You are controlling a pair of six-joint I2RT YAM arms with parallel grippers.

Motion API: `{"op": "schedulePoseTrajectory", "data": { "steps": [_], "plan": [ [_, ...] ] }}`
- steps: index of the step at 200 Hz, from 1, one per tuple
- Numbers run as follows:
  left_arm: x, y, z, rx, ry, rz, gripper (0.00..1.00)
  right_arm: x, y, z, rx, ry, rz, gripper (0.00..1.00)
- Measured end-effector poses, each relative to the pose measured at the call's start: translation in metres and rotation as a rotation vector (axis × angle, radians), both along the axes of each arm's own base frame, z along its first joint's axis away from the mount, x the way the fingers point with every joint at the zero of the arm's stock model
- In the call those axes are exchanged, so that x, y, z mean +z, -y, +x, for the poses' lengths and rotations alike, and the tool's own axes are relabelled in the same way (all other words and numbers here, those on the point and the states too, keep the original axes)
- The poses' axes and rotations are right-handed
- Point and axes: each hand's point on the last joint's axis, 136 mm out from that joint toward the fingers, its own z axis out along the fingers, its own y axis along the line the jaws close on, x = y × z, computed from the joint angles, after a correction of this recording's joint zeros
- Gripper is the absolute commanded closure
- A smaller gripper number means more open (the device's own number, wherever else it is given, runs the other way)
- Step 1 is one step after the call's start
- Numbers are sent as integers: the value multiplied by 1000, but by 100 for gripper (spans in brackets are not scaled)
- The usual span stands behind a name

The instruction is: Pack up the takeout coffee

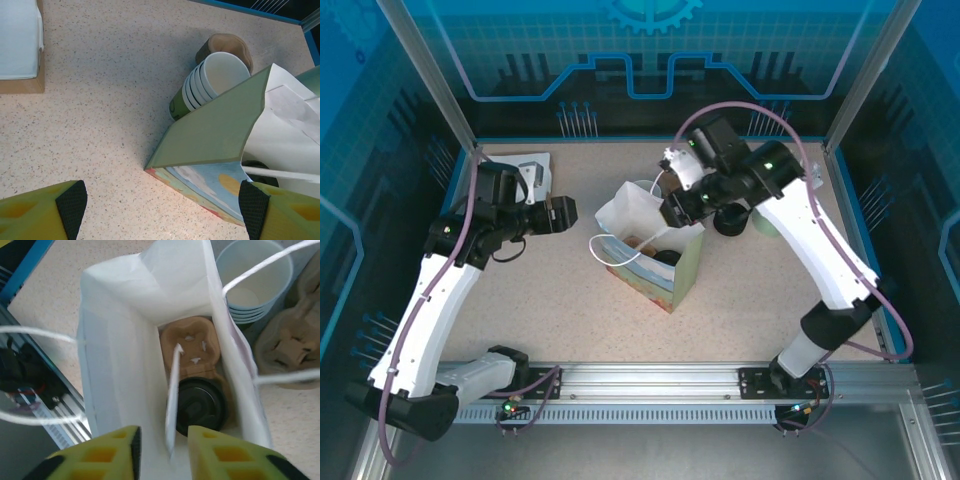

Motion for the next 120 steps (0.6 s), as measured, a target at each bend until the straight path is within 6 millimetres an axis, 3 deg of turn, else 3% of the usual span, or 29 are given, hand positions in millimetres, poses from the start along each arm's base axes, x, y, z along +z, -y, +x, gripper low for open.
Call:
{"op": "schedulePoseTrajectory", "data": {
  "steps": [25, 44, 63, 83, 103, 120],
  "plan": [
    [-4, -9, 4, 31, -16, -3, 15, 1, -5, 13, 1, 36, -3, 43],
    [-11, -20, 11, 64, -49, -18, 16, 22, 3, 18, -31, 116, 18, 41],
    [-24, -32, 22, 101, -98, -35, 20, 51, 23, 18, -86, 230, 51, 36],
    [-42, -44, 37, 134, -159, -33, 25, 77, 52, 4, -143, 357, 90, 31],
    [-59, -55, 55, 149, -216, -11, 29, 88, 77, -16, -183, 450, 124, 24],
    [-74, -65, 74, 156, -257, 30, 34, 85, 93, -23, -220, 490, 129, 21]
  ]
}}
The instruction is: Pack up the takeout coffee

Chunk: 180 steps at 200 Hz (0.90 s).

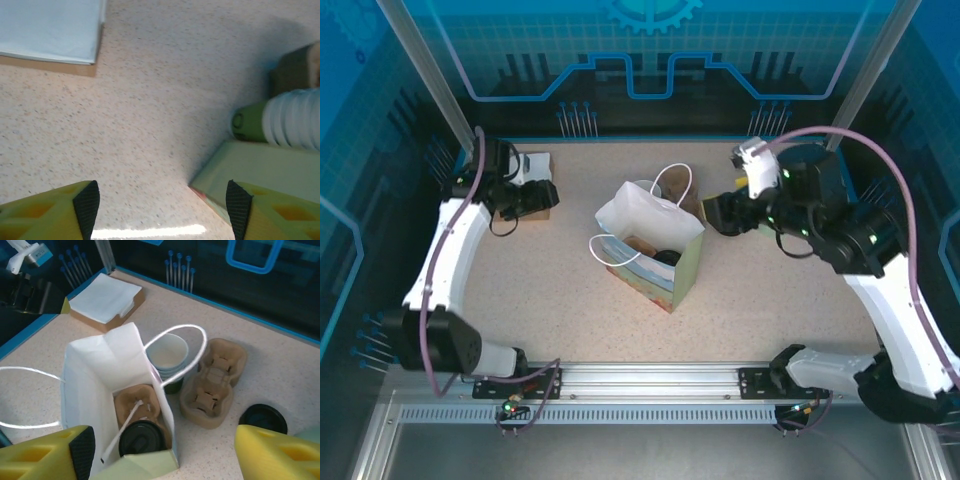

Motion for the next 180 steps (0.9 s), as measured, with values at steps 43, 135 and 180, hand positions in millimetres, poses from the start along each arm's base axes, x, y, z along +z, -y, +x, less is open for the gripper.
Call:
{"op": "schedulePoseTrajectory", "data": {
  "steps": [43, 135, 180],
  "plan": [
    [-56, -21, 57, -16, -127, 121, 42, -35, 17, 0, -63, -26, -38, 17],
    [-121, -52, 157, -30, -206, 302, 56, -58, 39, 0, -140, -48, -82, 17],
    [-125, -61, 180, -27, -197, 362, 57, -66, 43, 2, -159, -64, -96, 18]
  ]
}}
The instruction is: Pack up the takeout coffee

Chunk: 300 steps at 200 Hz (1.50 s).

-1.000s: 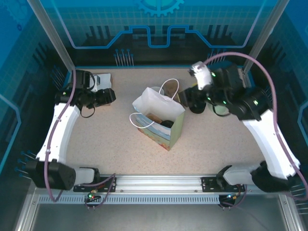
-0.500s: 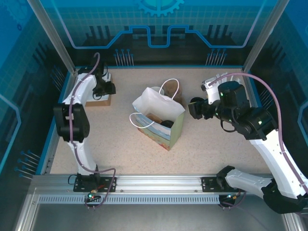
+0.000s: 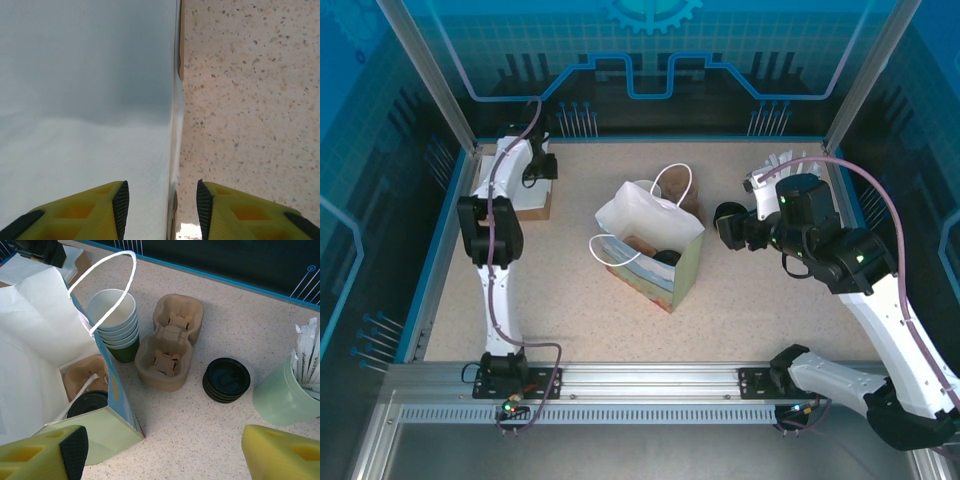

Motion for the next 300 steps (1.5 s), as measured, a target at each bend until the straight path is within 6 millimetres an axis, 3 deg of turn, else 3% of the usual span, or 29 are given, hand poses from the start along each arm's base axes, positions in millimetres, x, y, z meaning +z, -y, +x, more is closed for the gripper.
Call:
{"op": "schedulePoseTrajectory", "data": {
  "steps": [37, 107, 233, 277, 300],
  "plan": [
    [-15, -2, 1, -4, -34, 10, 58, -1, 1, 1, -5, -2, -1, 18],
    [-33, -4, -3, -3, -83, 13, 71, -4, 0, 4, -9, -14, -7, 18],
    [-25, -9, 0, -12, -70, 20, 100, -8, -2, 6, -6, -27, -12, 18],
    [-21, -14, -2, -6, -71, 7, 100, -9, -2, 7, -3, -30, -17, 18],
    [-4, -16, -6, -3, -50, -34, 100, -8, -5, 7, 16, -26, -10, 18]
  ]
}}
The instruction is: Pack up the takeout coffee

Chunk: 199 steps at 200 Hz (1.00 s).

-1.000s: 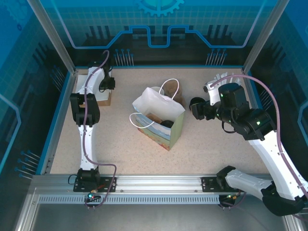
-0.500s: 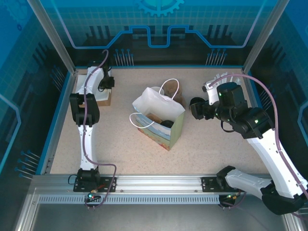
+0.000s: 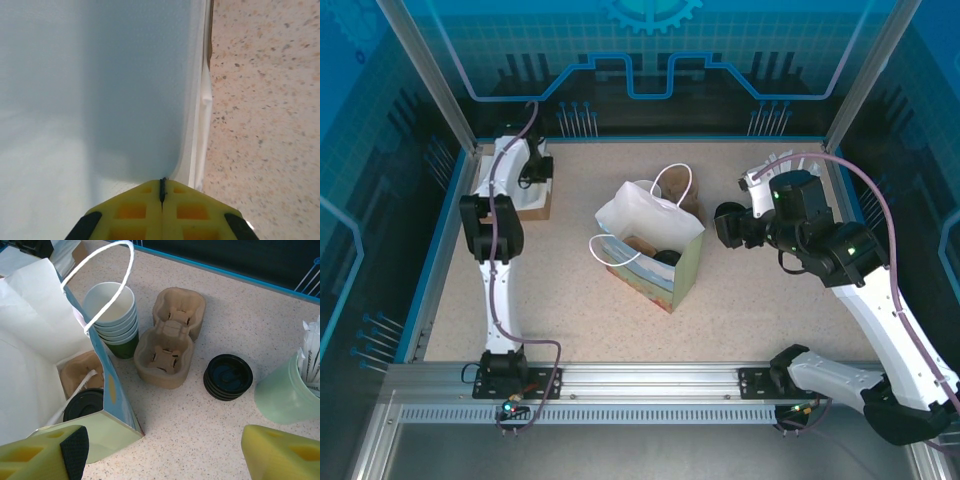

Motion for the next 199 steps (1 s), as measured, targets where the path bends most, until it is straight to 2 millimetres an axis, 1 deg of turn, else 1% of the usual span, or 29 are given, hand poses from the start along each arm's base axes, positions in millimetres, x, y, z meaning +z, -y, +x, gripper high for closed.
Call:
{"op": "schedulePoseTrajectory", "data": {
  "steps": [11, 24, 44, 52, 62, 79, 91, 106, 113, 120, 134, 150, 177, 199],
  "plan": [
    [16, -1, -3, 3, 23, -26, 100, 3, -5, 0, 29, 11, 14, 18],
    [45, -4, -8, 8, 73, -62, 100, 8, -14, 0, 76, 34, 41, 18],
    [105, -5, -19, 11, 185, -134, 100, 13, -30, 0, 162, 71, 87, 17],
    [134, -4, -26, 6, 244, -173, 100, 15, -37, 0, 199, 83, 103, 16],
    [165, -1, -36, 4, 306, -220, 100, 19, -46, 0, 249, 107, 117, 12],
    [219, 10, -56, -17, 418, -307, 100, 27, -66, -1, 348, 157, 130, 8],
    [251, 23, -69, -44, 482, -369, 100, 33, -82, -3, 424, 196, 130, 6],
    [283, 42, -83, -84, 542, -454, 100, 38, -104, -5, 522, 230, 126, 3],
    [296, 51, -89, -104, 563, -493, 100, 41, -115, -6, 567, 248, 119, 0],
    [307, 58, -94, -123, 582, -533, 100, 44, -126, -7, 610, 273, 101, 0],
    [323, 71, -105, -148, 600, -607, 100, 51, -149, -9, 704, 334, 59, 0],
    [336, 84, -119, -169, 611, -687, 100, 62, -171, -10, 786, 400, 24, 0],
    [356, 103, -146, -196, 624, -786, 100, 82, -207, -4, 862, 501, 3, 0],
    [371, 121, -166, -244, 641, -837, 100, 85, -241, -6, 919, 565, -7, 0]
  ]
}}
